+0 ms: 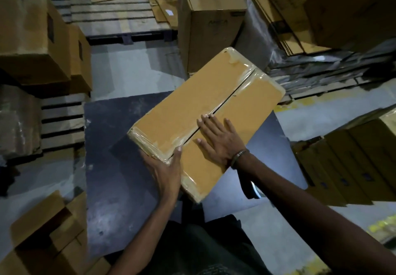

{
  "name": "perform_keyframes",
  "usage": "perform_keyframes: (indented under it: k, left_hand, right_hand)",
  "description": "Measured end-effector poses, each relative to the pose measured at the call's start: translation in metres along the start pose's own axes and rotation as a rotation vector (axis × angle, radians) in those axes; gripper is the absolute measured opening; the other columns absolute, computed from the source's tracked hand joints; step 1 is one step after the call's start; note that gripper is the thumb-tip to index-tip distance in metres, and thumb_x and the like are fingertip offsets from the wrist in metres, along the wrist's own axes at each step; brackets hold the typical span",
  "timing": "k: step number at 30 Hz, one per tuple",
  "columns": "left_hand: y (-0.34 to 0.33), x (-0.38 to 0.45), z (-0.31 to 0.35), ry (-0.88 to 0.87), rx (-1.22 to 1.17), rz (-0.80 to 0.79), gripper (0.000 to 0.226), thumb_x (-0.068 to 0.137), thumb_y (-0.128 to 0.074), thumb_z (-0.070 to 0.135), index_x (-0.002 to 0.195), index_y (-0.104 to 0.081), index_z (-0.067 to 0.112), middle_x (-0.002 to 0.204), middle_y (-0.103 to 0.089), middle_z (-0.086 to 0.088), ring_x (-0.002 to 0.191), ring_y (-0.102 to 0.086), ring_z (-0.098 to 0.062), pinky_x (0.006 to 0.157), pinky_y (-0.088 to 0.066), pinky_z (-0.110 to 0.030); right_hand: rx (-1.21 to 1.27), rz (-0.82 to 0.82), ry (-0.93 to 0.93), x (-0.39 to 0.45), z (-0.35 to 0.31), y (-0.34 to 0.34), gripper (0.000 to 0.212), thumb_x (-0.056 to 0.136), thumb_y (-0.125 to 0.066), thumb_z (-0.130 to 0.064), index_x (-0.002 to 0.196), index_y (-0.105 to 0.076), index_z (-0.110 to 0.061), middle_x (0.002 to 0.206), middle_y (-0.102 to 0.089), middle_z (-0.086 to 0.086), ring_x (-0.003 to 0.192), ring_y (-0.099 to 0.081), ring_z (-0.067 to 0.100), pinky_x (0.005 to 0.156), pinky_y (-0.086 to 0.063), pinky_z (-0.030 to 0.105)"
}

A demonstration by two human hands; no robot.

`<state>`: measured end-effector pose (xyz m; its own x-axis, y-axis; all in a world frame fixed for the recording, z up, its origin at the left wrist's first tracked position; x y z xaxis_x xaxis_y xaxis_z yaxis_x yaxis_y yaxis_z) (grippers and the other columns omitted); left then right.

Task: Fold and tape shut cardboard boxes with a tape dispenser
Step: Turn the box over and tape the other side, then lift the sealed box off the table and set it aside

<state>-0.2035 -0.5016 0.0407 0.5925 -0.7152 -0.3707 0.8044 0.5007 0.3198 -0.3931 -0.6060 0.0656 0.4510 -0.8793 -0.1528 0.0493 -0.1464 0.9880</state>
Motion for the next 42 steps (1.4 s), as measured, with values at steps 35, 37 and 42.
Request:
perform_keyframes:
  k: [35,37,42]
  left_hand:
    - [-0.024,-0.005,0.052,0.151,0.137,0.098,0.114,0.052,-0.073,0.096,0.140,-0.043,0.030,0.132,-0.063,-0.007,0.123,-0.060,-0.038,0.103,-0.049,-0.063]
    - [-0.037,-0.002,0.080,0.096,0.163,0.061,0.106,0.063,-0.081,0.082,0.145,-0.042,0.025,0.136,-0.061,-0.013,0.126,-0.057,-0.043,0.104,-0.048,-0.059]
    - [-0.105,0.018,0.134,-0.044,0.189,-0.128,0.111,0.049,-0.083,0.091,0.137,-0.049,0.031,0.132,-0.065,-0.007,0.122,-0.061,-0.039,0.102,-0.053,-0.059]
  right_hand:
    - [0.358,0.236,-0.830,0.046,0.263,0.085,0.122,0.060,-0.043,-0.106,0.134,-0.052,-0.010,0.141,-0.057,0.019,0.132,-0.050,0.040,0.105,-0.036,0.056]
    - [0.366,0.305,-0.907,0.020,0.280,0.095,0.123,0.059,-0.041,-0.107,0.134,-0.053,-0.011,0.140,-0.058,0.020,0.132,-0.051,0.040,0.105,-0.036,0.057]
    - [0.399,0.460,-1.162,-0.073,0.337,0.117,0.120,0.059,-0.046,-0.104,0.136,-0.052,-0.012,0.139,-0.058,0.019,0.130,-0.051,0.041,0.106,-0.035,0.058]
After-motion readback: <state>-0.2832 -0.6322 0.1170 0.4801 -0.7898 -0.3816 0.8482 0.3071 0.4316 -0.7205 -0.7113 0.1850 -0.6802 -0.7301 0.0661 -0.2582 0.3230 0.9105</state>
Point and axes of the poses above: each hand's wrist, its own x-axis towards the middle knuckle, its own y-axis out of the back of the hand, z = x × y, the point moved 3 cm from there along x, towards the middle knuckle
